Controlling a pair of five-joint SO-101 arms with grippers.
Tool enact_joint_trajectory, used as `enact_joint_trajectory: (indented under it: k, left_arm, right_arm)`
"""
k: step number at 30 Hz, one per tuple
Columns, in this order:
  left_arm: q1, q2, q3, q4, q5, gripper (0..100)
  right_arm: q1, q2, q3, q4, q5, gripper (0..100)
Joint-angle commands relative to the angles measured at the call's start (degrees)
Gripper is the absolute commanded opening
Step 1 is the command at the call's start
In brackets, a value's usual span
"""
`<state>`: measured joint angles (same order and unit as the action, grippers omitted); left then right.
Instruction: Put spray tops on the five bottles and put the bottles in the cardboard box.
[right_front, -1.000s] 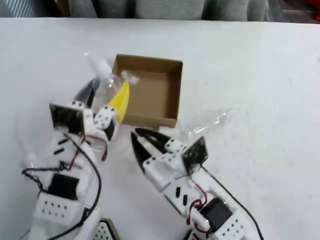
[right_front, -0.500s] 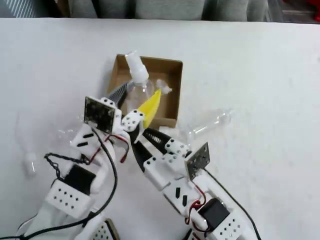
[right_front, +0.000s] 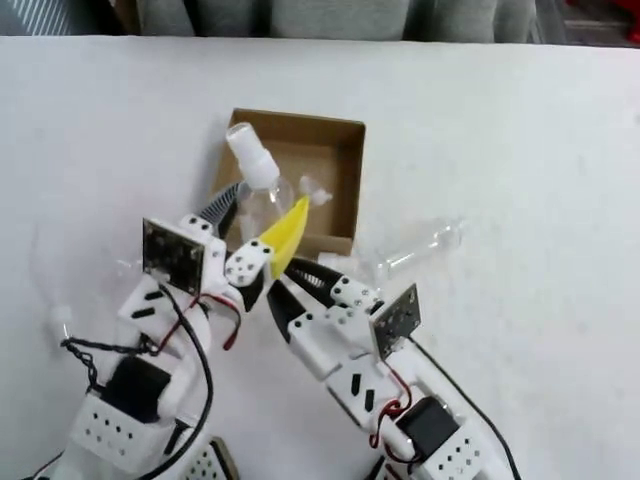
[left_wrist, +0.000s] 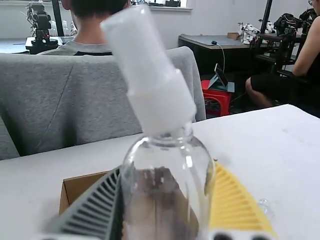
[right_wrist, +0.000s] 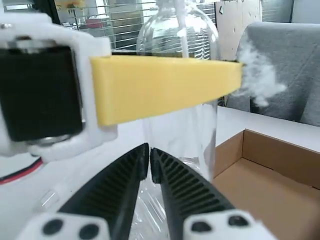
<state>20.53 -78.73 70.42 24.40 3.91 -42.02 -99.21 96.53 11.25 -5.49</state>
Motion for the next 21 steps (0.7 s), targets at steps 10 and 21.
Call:
enact_joint_trajectory:
  k: [10,21]
  left_arm:
    - [3.7,-7.3,-3.7,8.2,-0.3,2]
    - [3.3,-7.9,2.2,0.5,-0.4,2]
  right_arm:
    - [5.2,0.6,0.5,-1.3,-0.4,1.5]
    - [5.1,0.6,0.5,-0.9,-0.4,1.5]
